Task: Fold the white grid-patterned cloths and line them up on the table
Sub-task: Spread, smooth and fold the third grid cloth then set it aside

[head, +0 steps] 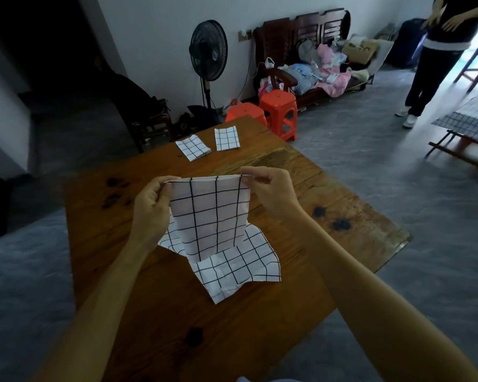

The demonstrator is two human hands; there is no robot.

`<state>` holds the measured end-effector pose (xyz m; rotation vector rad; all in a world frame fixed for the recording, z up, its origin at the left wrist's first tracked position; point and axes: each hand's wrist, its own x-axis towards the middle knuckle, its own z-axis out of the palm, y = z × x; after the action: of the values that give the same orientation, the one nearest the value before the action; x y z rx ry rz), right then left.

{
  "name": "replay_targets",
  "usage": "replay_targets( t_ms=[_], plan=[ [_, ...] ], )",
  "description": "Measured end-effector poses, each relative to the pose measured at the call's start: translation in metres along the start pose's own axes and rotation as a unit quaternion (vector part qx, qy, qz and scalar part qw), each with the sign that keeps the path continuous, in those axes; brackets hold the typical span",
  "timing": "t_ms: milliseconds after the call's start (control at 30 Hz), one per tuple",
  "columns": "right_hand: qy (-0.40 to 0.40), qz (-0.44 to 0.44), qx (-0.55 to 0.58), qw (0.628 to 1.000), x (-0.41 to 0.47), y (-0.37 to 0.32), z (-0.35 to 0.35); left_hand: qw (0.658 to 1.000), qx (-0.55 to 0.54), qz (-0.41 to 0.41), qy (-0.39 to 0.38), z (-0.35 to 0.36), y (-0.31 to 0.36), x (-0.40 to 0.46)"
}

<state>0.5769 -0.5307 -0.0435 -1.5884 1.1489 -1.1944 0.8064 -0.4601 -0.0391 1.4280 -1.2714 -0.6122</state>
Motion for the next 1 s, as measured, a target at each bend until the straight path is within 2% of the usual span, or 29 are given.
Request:
replay_targets(
  t_ms=[300,400,500,600,733,867,1000],
  plan=[
    [0.001,0.005,-0.029,1.0,0.002,0.0,-0.004,1.0,0.004,0.005,-0.017,0.003,0.005,-0.003],
    [-0.009,-0.047,-0.097,0.994,-0.002,0.001,-0.005,1.0,0.012,0.017,-0.017,0.009,0.008,-0.005],
    [-0.012,-0.166,-0.27,0.948,-0.005,0.001,0.0,0.999,0.031,0.036,-0.023,0.02,0.013,-0.006],
    [-0.049,-0.2,-0.35,0.914,-0.003,-0.009,0.008,0.997,0.057,0.05,-0.033,0.031,0.015,-0.006],
    [-0.084,-0.241,-0.291,0.922,-0.001,-0.022,0.019,0.994,0.064,0.075,-0.047,0.038,0.017,-0.004],
    [-0.09,-0.195,-0.232,0.949,0.002,-0.026,0.015,0.993,0.068,0.088,-0.025,0.039,0.015,-0.007],
    [-0.101,-0.172,-0.227,0.953,0.002,-0.025,0.01,0.992,0.087,0.086,0.003,0.04,0.007,-0.012]
  ],
)
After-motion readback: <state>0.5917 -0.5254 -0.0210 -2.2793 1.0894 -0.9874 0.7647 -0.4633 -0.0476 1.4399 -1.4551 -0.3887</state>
